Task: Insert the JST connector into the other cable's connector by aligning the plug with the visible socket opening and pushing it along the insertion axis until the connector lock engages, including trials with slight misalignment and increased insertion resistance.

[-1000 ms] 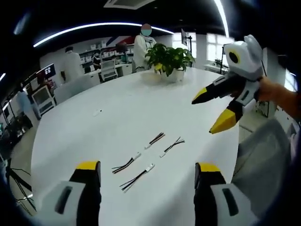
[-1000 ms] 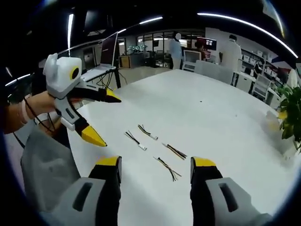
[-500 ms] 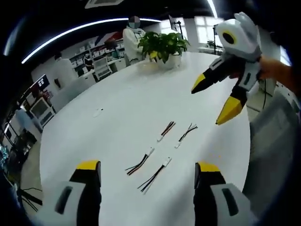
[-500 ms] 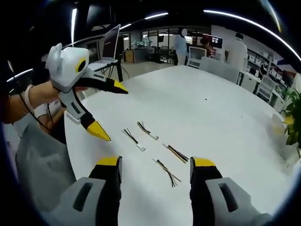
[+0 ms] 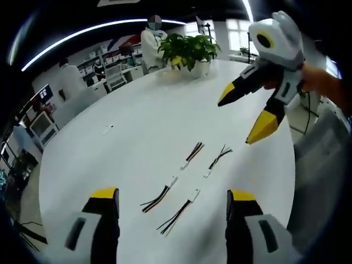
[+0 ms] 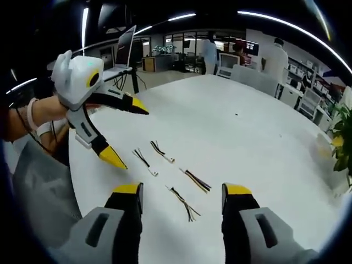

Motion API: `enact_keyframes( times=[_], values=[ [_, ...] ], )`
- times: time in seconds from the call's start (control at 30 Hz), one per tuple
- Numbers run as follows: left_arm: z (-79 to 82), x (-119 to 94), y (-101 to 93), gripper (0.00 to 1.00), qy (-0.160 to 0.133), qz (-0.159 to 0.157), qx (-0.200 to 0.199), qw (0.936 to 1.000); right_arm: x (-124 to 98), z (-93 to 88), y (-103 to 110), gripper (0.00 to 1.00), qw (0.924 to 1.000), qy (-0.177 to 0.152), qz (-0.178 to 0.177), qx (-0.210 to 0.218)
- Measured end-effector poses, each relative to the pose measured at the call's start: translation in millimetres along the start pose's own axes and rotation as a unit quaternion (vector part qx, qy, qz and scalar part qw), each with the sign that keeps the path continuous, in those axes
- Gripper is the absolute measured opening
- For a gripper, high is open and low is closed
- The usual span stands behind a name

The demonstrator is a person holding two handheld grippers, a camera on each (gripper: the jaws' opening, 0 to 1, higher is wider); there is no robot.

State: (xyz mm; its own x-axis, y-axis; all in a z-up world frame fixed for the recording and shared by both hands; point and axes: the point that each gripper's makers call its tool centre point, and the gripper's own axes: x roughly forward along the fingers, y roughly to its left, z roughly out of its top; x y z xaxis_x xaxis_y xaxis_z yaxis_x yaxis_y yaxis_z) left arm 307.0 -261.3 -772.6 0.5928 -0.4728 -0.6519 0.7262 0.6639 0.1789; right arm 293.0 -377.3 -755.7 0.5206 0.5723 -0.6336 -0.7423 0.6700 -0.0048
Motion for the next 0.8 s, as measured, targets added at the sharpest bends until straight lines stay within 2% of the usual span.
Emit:
enact_keyframes(
  times=[0.1,0.3,0.47,0.6,0.8],
  values=[
    [-0.9,3,2.1,0.75,0.007,-0.001,0.0,1.0,4,-1.3,-2,0.55,1.0,0.001,0.002,0.0],
    [2.1,5,7.0,0.73,-0.007,-0.003,-0.018,0.9998,14,-3.5,-2,0.54,0.9999,-0.007,0.01,0.008],
    [-2.5,8,10.1,0.7,-0.007,0.001,-0.03,0.9995,19,-4.9,-4,0.52,0.9995,-0.014,0.017,0.021],
    [-10.0,13,12.2,0.68,0.003,0.001,-0.053,0.9986,23,-6.4,-8,0.51,0.9993,-0.02,0.021,0.023],
    [-9.4,17,16.3,0.64,-0.011,-0.002,-0.084,0.9964,29,-6.8,-14,0.48,0.9987,-0.03,0.034,0.024]
  ],
)
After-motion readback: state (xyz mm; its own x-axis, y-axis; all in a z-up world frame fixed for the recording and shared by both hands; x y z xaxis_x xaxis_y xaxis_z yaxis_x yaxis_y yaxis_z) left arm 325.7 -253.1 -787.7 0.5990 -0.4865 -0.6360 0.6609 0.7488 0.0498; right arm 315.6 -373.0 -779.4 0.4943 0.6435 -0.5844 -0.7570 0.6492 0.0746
